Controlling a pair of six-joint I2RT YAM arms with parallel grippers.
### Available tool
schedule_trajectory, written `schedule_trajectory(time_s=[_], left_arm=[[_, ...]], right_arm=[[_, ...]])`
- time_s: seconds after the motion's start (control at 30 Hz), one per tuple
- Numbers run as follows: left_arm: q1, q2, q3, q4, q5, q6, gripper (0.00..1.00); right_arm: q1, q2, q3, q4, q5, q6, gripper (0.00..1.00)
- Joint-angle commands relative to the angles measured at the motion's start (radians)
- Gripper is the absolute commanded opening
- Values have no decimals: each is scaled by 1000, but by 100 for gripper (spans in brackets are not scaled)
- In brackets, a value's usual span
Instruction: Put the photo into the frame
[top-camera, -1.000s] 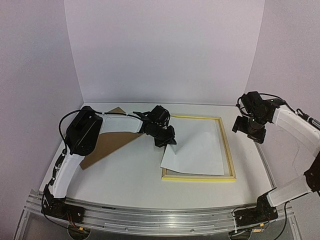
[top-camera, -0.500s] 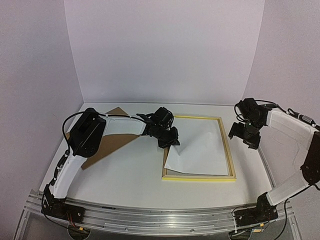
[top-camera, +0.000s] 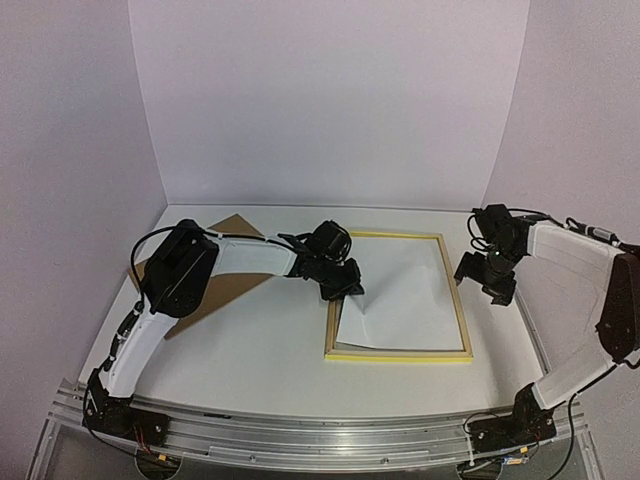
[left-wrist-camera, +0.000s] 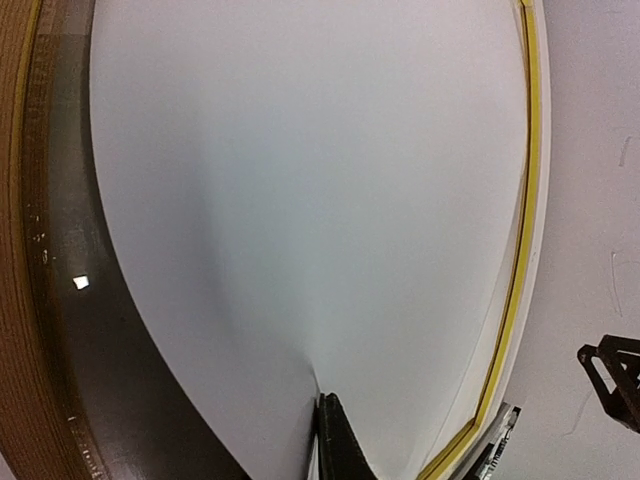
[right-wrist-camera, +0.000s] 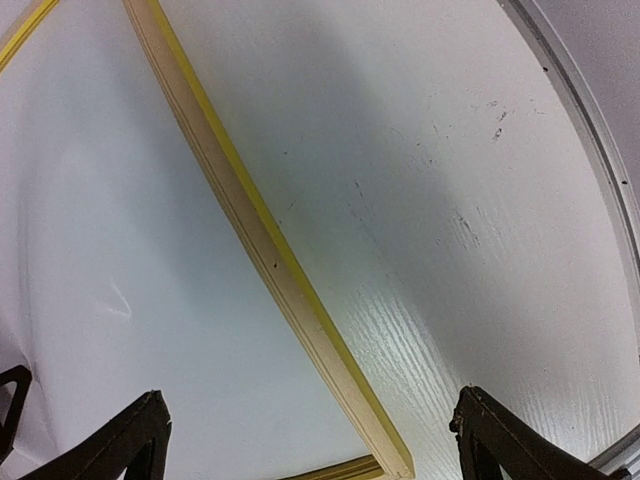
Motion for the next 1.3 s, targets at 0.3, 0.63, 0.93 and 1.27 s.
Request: schedule_trajectory(time_s=[0.3,0.63,0.93,1.27], left_arm=[[-19,-58,94,-143,-150,58,65],[-46,-163,143,-308,-281,124,97],[-28,-309,78,-410,-416,173,100],[272,-603,-389,-333,-388,144,100]], right_arm=[[-12,6,1,33,-20,-13,96],[-14,-8,13,33,-12,-19,96],[-12,-90,5,69,-98,-118,98],[182,4,58,284,-320,-218,98]])
